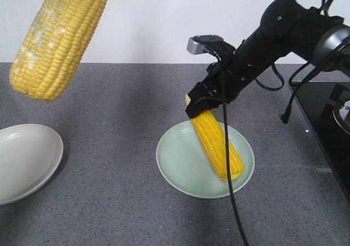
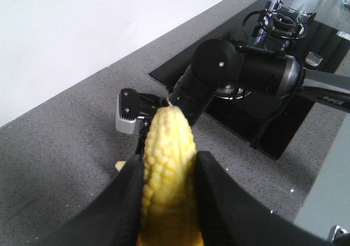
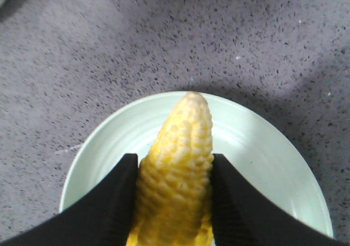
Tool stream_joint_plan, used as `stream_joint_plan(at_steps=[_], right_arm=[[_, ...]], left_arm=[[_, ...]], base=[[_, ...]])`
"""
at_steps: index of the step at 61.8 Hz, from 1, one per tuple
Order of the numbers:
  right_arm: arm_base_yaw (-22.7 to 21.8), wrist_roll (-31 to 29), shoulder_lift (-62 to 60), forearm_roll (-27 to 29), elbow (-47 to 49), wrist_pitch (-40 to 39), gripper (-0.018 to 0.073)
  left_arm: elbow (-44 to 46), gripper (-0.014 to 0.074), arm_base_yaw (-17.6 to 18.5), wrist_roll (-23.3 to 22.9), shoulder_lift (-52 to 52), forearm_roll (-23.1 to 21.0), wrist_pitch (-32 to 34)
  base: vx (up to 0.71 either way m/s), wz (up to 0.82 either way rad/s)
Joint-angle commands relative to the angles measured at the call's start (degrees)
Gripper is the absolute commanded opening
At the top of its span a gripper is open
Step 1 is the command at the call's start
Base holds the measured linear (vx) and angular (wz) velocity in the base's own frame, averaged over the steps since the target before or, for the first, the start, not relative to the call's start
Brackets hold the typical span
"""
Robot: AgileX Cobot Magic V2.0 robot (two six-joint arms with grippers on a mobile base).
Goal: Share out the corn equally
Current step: 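Lower the right gripper's cob onto the pale green plate, then open the right gripper and raise it away from the plate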
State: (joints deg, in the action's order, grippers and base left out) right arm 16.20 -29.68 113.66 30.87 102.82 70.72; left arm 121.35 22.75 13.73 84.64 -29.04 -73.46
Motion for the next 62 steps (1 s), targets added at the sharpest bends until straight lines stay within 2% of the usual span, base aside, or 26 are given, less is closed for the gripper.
stream_joint_plan(at_steps=[1, 19, 28, 40, 48, 53, 62], right_arm=[[0.32, -0.69, -2.27, 1.03, 1.48, 1.33, 0.0148], [0.32, 0.20, -1.88, 0.88, 1.48, 0.76, 0.0468], [0.32, 0.82, -1.88, 0.88, 1.48, 0.76, 0.0519], [0.32, 1.73, -4.12, 0.75, 1.67, -0.17, 0.0489], [0.32, 2.65, -8.63, 0.75, 1.67, -1.63, 0.0419], [0.32, 2.60, -12.36, 0.75, 1.67, -2.28, 0.0339], [0.32, 2.60, -20.44, 0.75, 1.67, -3.90, 0.0133]], left_arm=[[1.47, -0.0007, 0.29, -0.64, -1.66, -1.81, 1.79], [1.47, -0.0007, 0.29, -0.64, -1.66, -1.81, 1.79], [1.47, -0.0007, 0.29, -0.64, -1.66, -1.81, 1.79], [1.47, -0.0007, 0.29, -0.64, -1.66, -1.81, 1.79], [1.47, -0.0007, 0.29, -0.64, -1.66, -1.81, 1.79], [1.47, -0.0007, 0.29, -0.64, -1.66, -1.81, 1.79], [1.47, -0.0007, 0.29, -0.64, -1.66, -1.58, 1.79]], base=[[0.00, 0.00], [0.00, 0.00], [0.00, 0.00], [0.00, 0.00], [0.00, 0.00], [0.00, 0.00], [0.00, 0.00]])
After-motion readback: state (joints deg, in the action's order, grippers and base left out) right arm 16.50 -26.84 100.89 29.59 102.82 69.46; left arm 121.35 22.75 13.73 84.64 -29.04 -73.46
